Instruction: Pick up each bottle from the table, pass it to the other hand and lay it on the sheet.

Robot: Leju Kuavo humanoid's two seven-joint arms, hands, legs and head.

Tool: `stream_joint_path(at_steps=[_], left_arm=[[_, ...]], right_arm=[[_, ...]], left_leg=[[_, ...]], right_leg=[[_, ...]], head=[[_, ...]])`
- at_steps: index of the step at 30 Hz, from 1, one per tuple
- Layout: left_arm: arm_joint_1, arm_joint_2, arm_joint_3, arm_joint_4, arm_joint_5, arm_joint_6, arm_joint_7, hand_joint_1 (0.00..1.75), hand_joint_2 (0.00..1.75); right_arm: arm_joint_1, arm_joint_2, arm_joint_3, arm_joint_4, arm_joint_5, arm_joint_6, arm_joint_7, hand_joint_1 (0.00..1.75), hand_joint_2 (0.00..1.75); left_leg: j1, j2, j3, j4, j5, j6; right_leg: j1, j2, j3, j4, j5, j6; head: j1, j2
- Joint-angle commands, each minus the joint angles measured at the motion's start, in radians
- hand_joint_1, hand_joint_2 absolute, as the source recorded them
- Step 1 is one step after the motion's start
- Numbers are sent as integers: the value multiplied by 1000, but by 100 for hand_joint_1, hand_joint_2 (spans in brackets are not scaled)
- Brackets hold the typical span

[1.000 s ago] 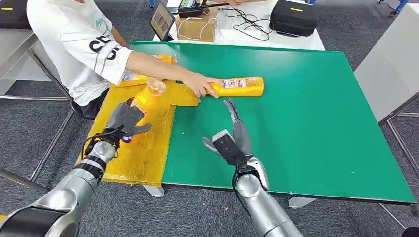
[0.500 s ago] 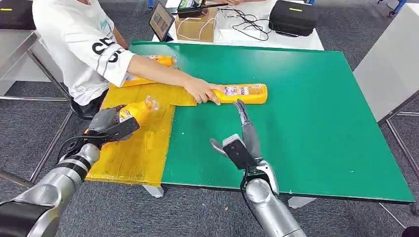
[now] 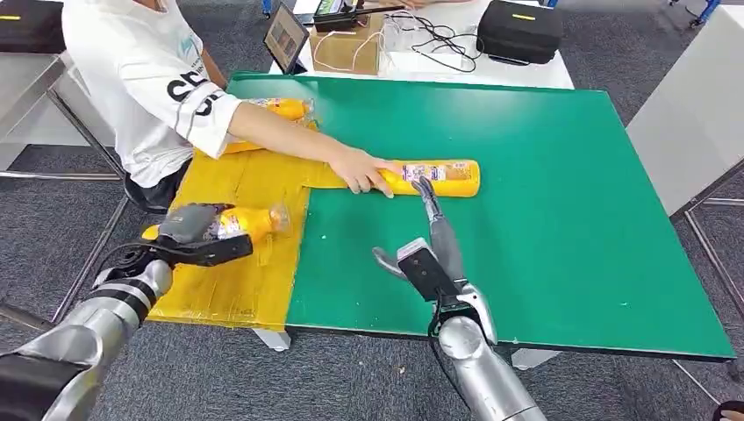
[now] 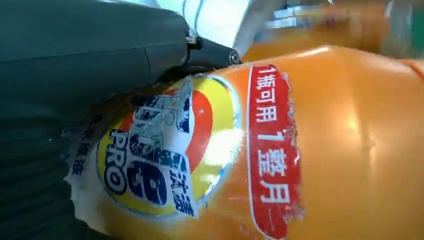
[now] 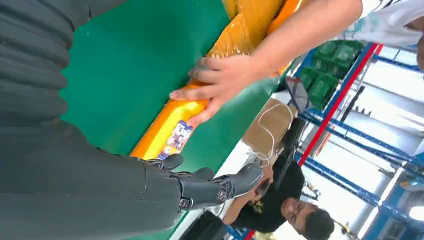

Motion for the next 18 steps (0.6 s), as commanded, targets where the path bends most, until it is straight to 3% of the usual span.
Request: stream_joint_path(at_steps=[1,3,4,5,12,18], left_arm=[[-51,15,-172,133,-102,-90,61,175,175],[-59,6,-198,138,-132,-131,40,175,175],[-58,1,-210,137,-148,-115,49,40,175],[-59,-5,-212,139,-151,-118,49,2,175],[-34,-25,-182,129,-142,-68,26,0,175],[11,-48,-80,110,-75,108,-28,0,175]], right_arm=[[-66,-1,-1,103,-9,35,-4,0,175],[-83,5,9,133,-7,52,-3,0,175],[-95,8,13,156,-8,62,-4,0,175],[-99,10,15,163,-8,65,-4,0,175],[-109,4,23,181,-3,82,0,0,175],[-125,2,40,219,22,80,14,0,175]], left_leg=[[1,0,4,0,-2,-1],[2,0,7,0,-3,-2],[1,0,4,0,-2,-1],[1,0,6,0,-2,-1],[1,1,9,-1,-2,-2],[1,0,10,-1,-2,-1]], right_leg=[[1,0,4,-1,-1,-1],[2,-1,7,0,-3,-2],[1,0,5,0,-1,-2],[1,0,6,0,-2,-2],[1,0,10,-2,-1,-2],[1,1,10,-1,-2,-2]], head=[[0,0],[0,0],[0,0],[0,0],[0,0],[0,0]])
